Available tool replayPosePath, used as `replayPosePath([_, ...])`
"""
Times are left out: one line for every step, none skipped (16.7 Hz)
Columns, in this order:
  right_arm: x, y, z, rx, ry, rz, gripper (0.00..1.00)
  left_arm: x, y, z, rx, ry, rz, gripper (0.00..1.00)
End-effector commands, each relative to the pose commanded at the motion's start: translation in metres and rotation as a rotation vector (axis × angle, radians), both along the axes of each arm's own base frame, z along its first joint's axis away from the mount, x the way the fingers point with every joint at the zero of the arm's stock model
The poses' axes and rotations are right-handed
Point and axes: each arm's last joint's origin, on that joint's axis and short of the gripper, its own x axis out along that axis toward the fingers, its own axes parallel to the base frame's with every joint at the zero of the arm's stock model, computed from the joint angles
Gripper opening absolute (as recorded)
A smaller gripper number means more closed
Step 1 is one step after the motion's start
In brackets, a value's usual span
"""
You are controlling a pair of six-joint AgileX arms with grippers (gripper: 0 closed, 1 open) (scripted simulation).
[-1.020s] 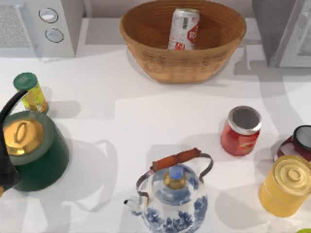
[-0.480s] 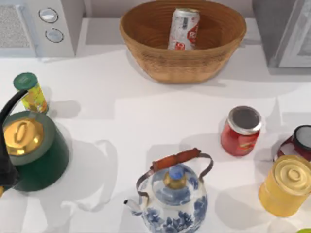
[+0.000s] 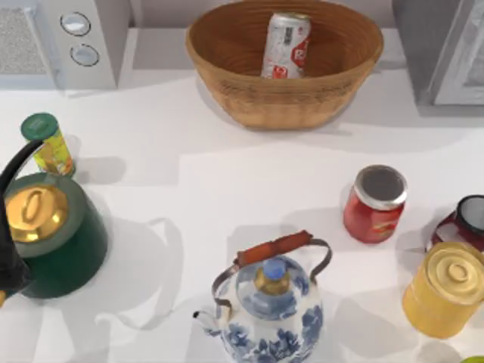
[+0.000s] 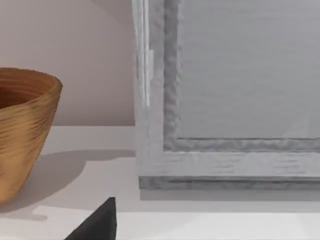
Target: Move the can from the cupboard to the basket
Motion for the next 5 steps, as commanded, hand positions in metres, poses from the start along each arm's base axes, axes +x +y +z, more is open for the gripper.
replayPosePath([-0.001,-0.001,-0.009,0.0,-0.009,0.001,1.0,0.0,0.0,0.0,0.0,0.0,0.0,1.0])
replayPosePath([-0.001,-0.001,-0.016,0.0,-0.016,0.002,1.0,0.0,0.0,0.0,0.0,0.0,0.0,1.0])
replayPosePath([-0.001,-0.002,-0.02,0.0,-0.021,0.003,1.0,0.0,0.0,0.0,0.0,0.0,0.0,1.0])
replayPosePath([-0.001,-0.002,-0.021,0.0,-0.023,0.003,1.0,0.0,0.0,0.0,0.0,0.0,0.0,1.0])
replayPosePath([-0.001,-0.002,-0.021,0.0,-0.023,0.003,1.0,0.0,0.0,0.0,0.0,0.0,0.0,1.0])
